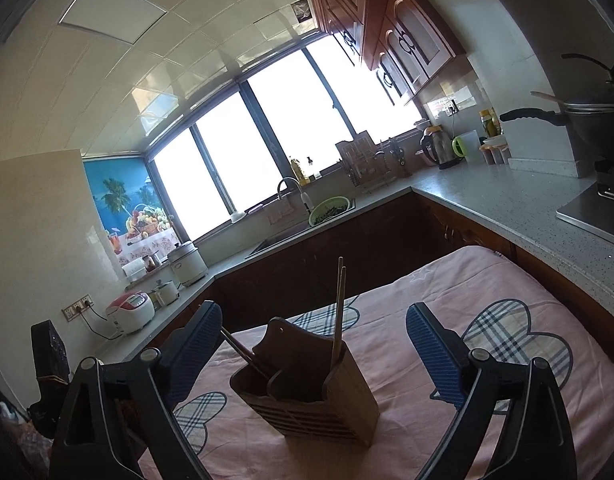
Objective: Organize utensils
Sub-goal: 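Move the open right gripper back toward the remaining forks and chopsticks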
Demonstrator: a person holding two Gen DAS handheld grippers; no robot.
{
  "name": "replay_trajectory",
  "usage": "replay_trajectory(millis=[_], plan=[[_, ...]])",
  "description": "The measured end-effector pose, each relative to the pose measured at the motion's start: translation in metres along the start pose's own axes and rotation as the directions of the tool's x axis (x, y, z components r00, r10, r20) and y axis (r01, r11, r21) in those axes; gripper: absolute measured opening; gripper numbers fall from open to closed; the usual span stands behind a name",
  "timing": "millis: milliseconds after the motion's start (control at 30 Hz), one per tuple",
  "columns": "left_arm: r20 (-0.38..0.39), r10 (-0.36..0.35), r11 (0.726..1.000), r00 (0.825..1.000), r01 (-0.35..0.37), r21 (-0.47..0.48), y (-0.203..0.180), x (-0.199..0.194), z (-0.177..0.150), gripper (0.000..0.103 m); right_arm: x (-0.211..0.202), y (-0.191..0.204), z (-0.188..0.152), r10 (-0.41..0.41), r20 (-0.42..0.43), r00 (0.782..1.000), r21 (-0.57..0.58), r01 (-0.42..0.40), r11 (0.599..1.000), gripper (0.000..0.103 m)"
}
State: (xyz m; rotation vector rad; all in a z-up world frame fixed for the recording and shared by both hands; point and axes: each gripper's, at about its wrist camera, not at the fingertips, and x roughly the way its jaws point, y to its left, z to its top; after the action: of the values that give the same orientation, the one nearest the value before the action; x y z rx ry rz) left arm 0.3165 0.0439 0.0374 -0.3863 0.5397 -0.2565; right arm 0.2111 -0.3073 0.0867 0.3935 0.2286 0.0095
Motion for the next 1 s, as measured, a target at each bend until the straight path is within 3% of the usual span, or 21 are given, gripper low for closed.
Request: replay_trajectory(millis=[600,1000], plan=[[-0.113,0.052,0.999,0.992,-0.052,0.002,-0.007,-0.076,-0.05,0.072,-0.079,-0.012,-0.052,-0.058,-0.1,0.993,-0.001,0.058,0.998,0.095],[-0.176,0.075,0.997,0.982,-0.073,0.019,-0.011,-0.093,-0.076,0.071,-0.098,-0.015,-0.089,-0.095,-0.187,0.978,-0.023,0.092,0.995,0.094]])
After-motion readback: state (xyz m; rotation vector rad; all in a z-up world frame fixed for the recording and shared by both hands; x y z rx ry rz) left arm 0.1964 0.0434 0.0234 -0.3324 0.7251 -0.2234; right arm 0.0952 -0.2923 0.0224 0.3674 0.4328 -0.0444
